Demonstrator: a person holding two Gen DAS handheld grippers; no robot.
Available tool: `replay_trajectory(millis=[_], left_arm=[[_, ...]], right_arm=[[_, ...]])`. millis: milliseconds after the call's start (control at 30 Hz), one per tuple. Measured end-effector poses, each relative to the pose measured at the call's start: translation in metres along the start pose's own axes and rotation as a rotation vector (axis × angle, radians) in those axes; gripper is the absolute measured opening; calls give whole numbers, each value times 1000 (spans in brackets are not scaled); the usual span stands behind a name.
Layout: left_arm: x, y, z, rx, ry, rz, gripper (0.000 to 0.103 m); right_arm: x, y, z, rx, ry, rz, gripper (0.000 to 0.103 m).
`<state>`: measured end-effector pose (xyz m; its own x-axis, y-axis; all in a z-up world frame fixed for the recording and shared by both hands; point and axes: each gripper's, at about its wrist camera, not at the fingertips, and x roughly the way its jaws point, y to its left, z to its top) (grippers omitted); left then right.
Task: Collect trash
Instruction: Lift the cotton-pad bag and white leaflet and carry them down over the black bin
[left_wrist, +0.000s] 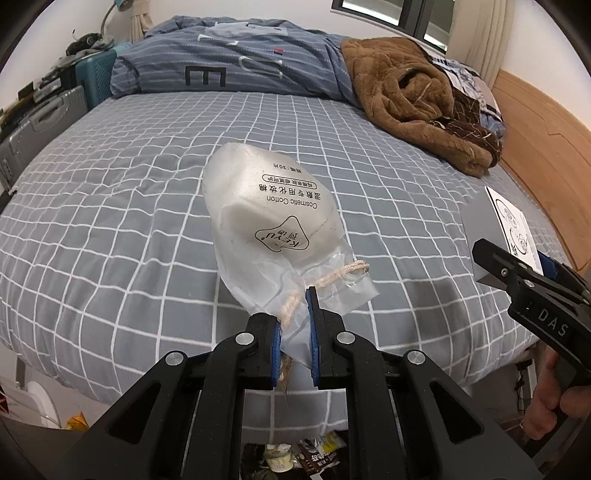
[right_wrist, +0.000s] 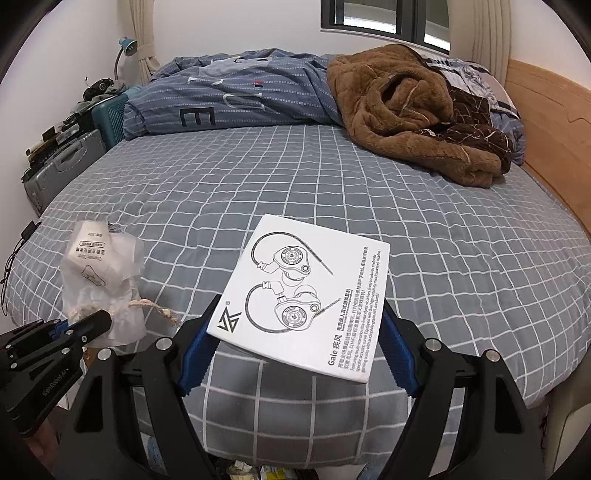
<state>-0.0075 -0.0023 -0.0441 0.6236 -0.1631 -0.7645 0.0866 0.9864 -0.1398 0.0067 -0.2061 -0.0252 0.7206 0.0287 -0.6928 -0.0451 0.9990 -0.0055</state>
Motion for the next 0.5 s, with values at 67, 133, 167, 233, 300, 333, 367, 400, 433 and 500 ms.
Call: replay_trajectory(millis=[67, 133, 167, 233, 300, 333, 367, 400, 433, 500], left_arm=[[-3, -1, -4, 0, 1, -3, 11], [-5, -3, -8, 0, 3, -8, 11], [-6, -4, -10, 1, 4, -9, 11], [-9, -5, -14, 2, 5, -13, 11], [-12, -7, -19, 3, 7, -18, 11], [-13, -7, -21, 2, 8, -20, 11], [-15, -7, -23, 2, 9, -23, 11], [-17, -8, -26, 0, 9, -26, 11], [-19, -8, -29, -1, 10, -27, 11], [-23, -11, -36, 5, 9, -29, 11]], right_arm=[[-5, -1, -4, 0, -1, 1, 75], [-8, -1, -7, -2, -2, -3, 75], [-11, -1, -9, -4, -2, -8, 75], [-14, -1, -13, -1, -2, -6, 75], [-18, -1, -19, 0, 2, -4, 75], [-19, -1, -21, 0, 4, -3, 75], [-21, -1, -24, 2, 5, -2, 75], [-23, 0, -27, 2, 7, -3, 75], [-25, 0, -31, 1, 8, -5, 75], [-30, 0, -42, 3, 5, -14, 75]])
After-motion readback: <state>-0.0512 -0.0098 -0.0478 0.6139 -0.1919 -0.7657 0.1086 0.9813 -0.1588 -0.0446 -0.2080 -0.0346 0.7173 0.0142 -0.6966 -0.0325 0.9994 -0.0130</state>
